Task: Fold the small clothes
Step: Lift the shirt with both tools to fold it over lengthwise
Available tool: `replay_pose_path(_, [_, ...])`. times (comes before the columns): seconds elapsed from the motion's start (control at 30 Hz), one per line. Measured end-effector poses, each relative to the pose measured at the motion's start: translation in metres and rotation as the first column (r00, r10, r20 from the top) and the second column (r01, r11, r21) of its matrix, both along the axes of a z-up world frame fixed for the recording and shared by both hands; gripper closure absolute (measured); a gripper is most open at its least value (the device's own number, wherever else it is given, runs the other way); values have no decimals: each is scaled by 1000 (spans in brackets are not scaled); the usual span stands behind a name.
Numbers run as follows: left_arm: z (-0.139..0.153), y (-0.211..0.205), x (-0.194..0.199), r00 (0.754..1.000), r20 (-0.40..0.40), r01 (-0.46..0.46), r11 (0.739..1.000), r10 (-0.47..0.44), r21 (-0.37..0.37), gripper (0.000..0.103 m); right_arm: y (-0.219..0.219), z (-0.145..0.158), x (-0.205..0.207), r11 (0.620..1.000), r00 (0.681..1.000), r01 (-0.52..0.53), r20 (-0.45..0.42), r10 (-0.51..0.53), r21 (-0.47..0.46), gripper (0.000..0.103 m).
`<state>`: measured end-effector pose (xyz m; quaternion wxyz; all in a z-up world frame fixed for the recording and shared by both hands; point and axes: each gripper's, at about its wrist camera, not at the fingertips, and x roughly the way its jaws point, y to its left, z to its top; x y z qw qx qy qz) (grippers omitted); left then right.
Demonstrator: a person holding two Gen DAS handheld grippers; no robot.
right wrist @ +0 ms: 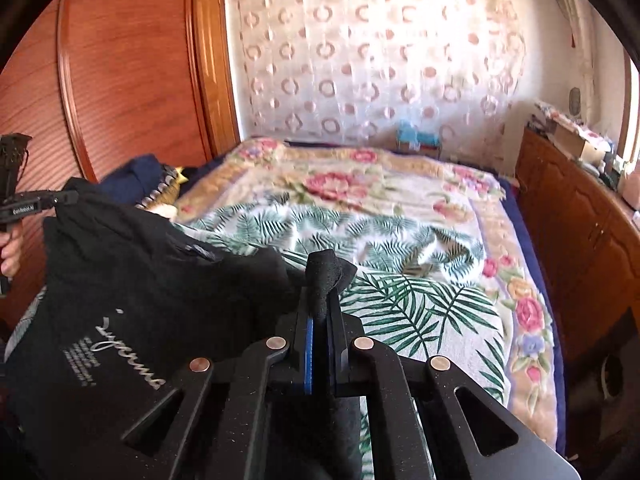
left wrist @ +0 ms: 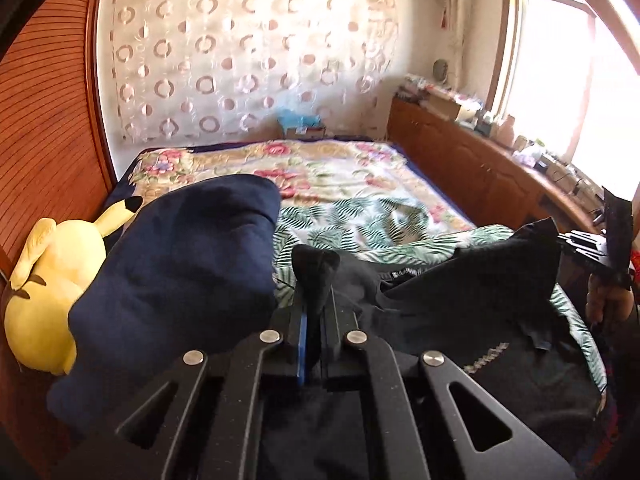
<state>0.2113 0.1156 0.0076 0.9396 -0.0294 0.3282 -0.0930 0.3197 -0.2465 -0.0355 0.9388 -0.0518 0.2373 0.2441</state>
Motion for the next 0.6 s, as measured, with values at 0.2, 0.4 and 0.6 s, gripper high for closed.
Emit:
replay_pose_path(0.2, [0, -9, -53, 999, 38, 22, 1000, -21, -22, 98, -17, -6, -58, 999, 999, -31, 42, 30, 36, 99])
replay_pose_path(0.4, [-7, -9, -105, 998, 62, 21, 1000, -20, -17, 98, -37, -23, -117, 999, 998, -28, 62, 25, 41, 99])
replay_pose_path(0.6, [-19, 8, -165, 998, 66, -12, 998, 16, -63, 98, -67, -36, -185, 999, 999, 3, 48, -5, 48, 99])
